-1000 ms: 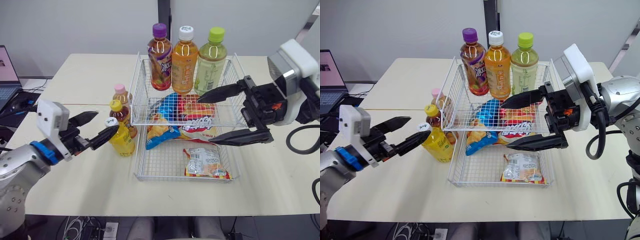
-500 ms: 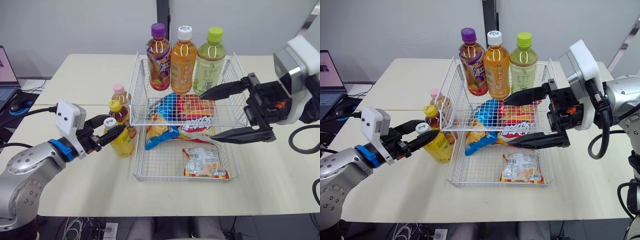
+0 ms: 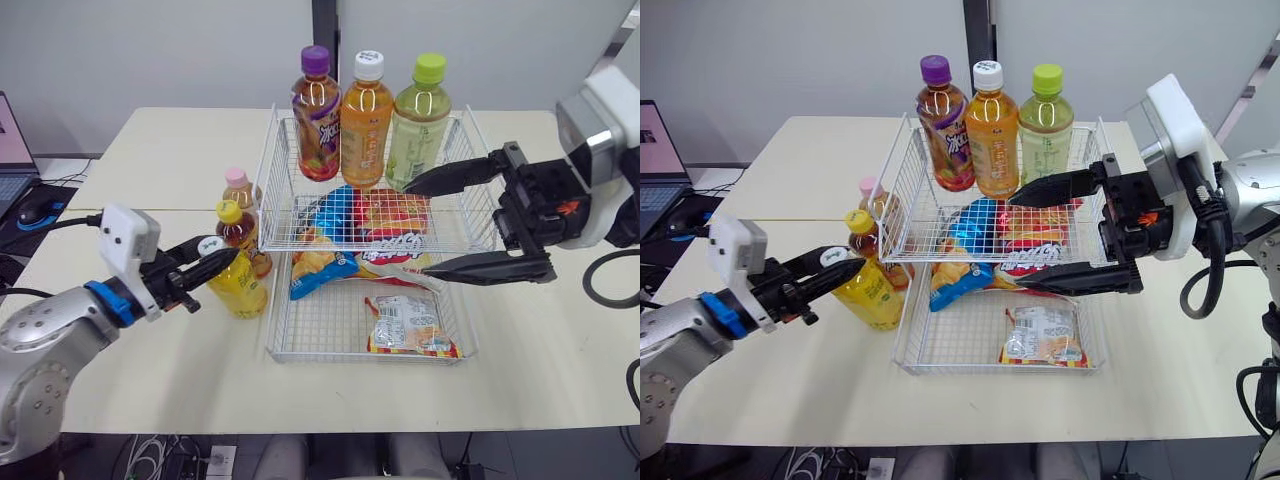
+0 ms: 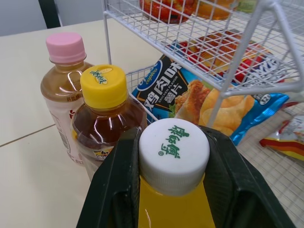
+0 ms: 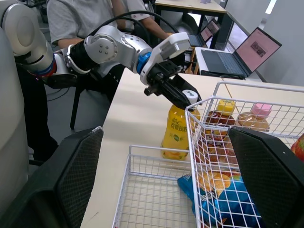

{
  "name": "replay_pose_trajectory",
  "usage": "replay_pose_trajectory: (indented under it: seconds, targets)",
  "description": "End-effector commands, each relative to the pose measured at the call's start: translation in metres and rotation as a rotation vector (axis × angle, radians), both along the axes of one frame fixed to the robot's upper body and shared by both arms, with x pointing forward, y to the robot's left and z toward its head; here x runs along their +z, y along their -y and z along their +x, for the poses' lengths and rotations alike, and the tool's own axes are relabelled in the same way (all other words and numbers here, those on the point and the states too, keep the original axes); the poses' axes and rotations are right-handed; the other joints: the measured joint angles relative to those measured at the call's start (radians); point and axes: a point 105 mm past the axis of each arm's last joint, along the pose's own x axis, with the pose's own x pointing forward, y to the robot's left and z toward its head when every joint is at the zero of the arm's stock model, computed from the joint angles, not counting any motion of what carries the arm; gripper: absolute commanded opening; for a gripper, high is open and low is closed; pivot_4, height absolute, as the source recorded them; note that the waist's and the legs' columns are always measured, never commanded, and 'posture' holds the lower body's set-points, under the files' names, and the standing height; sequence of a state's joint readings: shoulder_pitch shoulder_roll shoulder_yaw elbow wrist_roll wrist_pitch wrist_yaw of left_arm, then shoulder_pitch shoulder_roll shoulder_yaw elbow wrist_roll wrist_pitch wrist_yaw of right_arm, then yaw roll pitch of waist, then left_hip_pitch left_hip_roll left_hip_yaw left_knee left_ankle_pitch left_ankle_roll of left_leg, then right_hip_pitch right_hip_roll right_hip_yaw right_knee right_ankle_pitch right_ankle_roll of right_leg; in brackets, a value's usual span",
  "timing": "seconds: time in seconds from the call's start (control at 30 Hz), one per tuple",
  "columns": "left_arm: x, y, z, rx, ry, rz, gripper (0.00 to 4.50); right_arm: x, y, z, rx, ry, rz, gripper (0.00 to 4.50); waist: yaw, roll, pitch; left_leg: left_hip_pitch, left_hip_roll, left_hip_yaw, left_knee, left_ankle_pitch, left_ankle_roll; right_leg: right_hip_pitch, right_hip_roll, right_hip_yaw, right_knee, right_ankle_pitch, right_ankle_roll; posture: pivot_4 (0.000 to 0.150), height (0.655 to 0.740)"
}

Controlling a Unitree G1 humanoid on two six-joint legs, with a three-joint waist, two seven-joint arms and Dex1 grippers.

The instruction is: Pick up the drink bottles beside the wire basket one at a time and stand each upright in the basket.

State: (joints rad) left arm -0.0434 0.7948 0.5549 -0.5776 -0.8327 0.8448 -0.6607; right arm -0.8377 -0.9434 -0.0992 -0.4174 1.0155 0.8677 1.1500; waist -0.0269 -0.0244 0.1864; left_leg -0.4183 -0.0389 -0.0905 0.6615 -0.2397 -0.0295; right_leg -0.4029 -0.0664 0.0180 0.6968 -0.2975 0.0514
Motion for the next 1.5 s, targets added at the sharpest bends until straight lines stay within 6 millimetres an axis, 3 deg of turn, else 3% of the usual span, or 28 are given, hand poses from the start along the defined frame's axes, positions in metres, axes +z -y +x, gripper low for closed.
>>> replay_pose_trajectory:
  seconds: [0.03,0.2,0.3,0.43,0.6,0.83,0.97,1.2,1.5]
  targets:
    - [0.043,-0.01,-0.017,-0.026,0.103,0.037,1.38,0.008,0.003,-0.004,-0.003,0.042,0.012,4.5,0.0,0.0,0.0,0.0,0.0,0.0,0.0,0.0,0.0,0.0,0.0,0.0,0.0,0.0,0.0,0.15,0.74]
    - [0.097,-0.033,-0.028,-0.008,0.151,0.098,1.38,0.012,0.006,0.001,-0.027,0.055,0.019,4.5,-0.002,0.0,0.0,0.0,0.0,0.0,0.0,0.0,0.0,0.0,0.002,-0.001,0.0,0.0,0.0,0.15,0.74]
    - [0.131,-0.037,-0.032,-0.029,0.2,0.106,1.38,0.015,0.009,0.005,-0.059,0.072,0.024,4.5,-0.001,0.0,0.001,0.0,0.0,0.0,-0.001,0.0,0.0,0.0,0.004,0.0,0.0,0.0,0.0,0.15,0.74]
    - [0.174,-0.026,-0.04,-0.115,0.209,0.116,1.38,0.026,0.022,0.012,-0.153,0.087,0.032,4.5,-0.001,-0.002,0.002,-0.001,0.0,-0.001,-0.001,0.0,0.0,-0.001,0.005,-0.001,-0.001,0.0,0.0,0.15,0.74]
    - [0.203,-0.013,-0.04,-0.204,0.237,0.075,1.38,0.039,0.031,0.008,-0.182,0.105,0.059,4.5,-0.005,-0.001,0.003,0.0,0.0,0.002,-0.002,0.0,0.0,-0.001,0.005,0.001,0.0,0.0,0.0,0.15,0.74]
    - [0.245,0.023,-0.03,-0.415,0.3,0.013,1.38,0.036,0.033,0.003,-0.206,0.104,0.065,4.5,-0.003,-0.002,0.003,-0.002,0.001,0.004,0.0,0.0,0.0,-0.001,0.008,-0.001,0.001,-0.001,-0.001,0.15,0.74]
    - [0.248,0.044,-0.018,-0.518,0.238,0.01,1.38,0.035,0.034,0.003,-0.231,0.11,0.074,4.5,-0.006,-0.002,0.003,-0.003,0.001,0.005,0.0,0.0,0.0,-0.002,0.008,0.0,0.001,-0.001,0.0,0.15,0.74]
    - [0.225,0.084,0.011,-0.654,0.149,0.057,1.38,0.035,0.036,0.005,-0.271,0.134,0.087,4.5,-0.01,-0.002,0.003,-0.003,0.001,0.004,0.001,0.0,0.0,-0.003,0.008,0.001,0.001,-0.001,-0.001,0.15,0.74]
    - [0.205,0.124,0.039,-0.758,0.165,0.088,1.38,0.037,0.042,0.004,-0.329,0.155,0.093,4.5,-0.006,-0.002,0.003,-0.004,0.001,0.002,0.001,0.0,0.0,-0.003,0.008,0.002,0.001,-0.001,-0.001,0.15,0.74]
